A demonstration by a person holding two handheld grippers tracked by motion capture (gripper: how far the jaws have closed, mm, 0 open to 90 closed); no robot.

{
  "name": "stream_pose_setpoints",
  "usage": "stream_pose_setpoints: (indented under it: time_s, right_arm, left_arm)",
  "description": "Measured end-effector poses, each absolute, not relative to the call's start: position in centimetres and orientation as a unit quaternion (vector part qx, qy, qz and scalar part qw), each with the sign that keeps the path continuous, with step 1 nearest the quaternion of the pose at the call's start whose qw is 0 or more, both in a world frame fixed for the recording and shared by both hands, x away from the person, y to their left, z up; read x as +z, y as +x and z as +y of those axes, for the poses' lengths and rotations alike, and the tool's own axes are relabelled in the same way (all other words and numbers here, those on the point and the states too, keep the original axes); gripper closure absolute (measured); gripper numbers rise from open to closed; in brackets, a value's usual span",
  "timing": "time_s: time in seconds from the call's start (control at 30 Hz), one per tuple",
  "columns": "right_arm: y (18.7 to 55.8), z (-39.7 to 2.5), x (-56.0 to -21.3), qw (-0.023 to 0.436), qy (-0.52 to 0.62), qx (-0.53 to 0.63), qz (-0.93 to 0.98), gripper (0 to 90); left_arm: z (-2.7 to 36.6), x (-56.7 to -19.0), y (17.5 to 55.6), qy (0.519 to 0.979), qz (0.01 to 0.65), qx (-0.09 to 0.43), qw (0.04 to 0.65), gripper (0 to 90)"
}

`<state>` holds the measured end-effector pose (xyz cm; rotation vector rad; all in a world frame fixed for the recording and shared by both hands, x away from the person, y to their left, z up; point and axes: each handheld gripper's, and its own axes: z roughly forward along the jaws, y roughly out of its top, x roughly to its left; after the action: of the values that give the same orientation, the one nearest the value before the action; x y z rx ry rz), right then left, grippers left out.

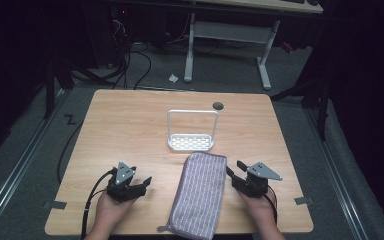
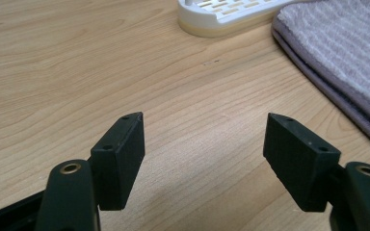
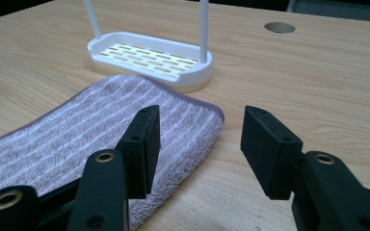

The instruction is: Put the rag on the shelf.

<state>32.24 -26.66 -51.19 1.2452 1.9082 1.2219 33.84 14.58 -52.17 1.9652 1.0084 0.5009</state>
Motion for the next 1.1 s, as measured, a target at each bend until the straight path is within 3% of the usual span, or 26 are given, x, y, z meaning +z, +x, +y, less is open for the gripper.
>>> stream_pose_setpoints:
  time_s: [0.43, 0.63, 0.77, 0.8, 0.83, 0.9, 1.1]
  right_arm:
    - [32.3, -26.3, -51.4, 0.271, 0.463, 0.453, 0.712, 50.8]
    - [32.2, -26.3, -51.3, 0.272, 0.462, 0.454, 0.712, 50.9]
    - [32.2, -26.4, -51.3, 0.271, 0.465, 0.456, 0.709, 50.9]
    - [32.2, -26.4, -51.2, 0.271, 0.466, 0.457, 0.708, 50.8]
    - [32.1, -26.4, -51.2, 0.272, 0.464, 0.457, 0.709, 50.8]
    - [32.1, -26.3, -51.2, 0.272, 0.463, 0.457, 0.709, 50.7]
    - [32.1, -26.0, -51.3, 0.268, 0.456, 0.459, 0.714, 52.3]
  left_arm:
    - [14.5, -52.0, 33.8, 0.770, 0.414, 0.173, 0.453, 36.1]
    - [13.6, -51.8, 33.6, 0.768, 0.412, 0.162, 0.463, 44.1]
    - [11.8, -51.7, 33.7, 0.780, 0.390, 0.143, 0.468, 55.6]
    - [11.4, -51.6, 33.7, 0.784, 0.387, 0.141, 0.465, 62.7]
    - [10.7, -51.4, 33.8, 0.788, 0.388, 0.130, 0.460, 75.9]
    - [9.7, -51.1, 34.2, 0.789, 0.387, 0.109, 0.465, 84.0]
    - [4.3, -50.4, 34.9, 0.821, 0.334, 0.113, 0.448, 88.5]
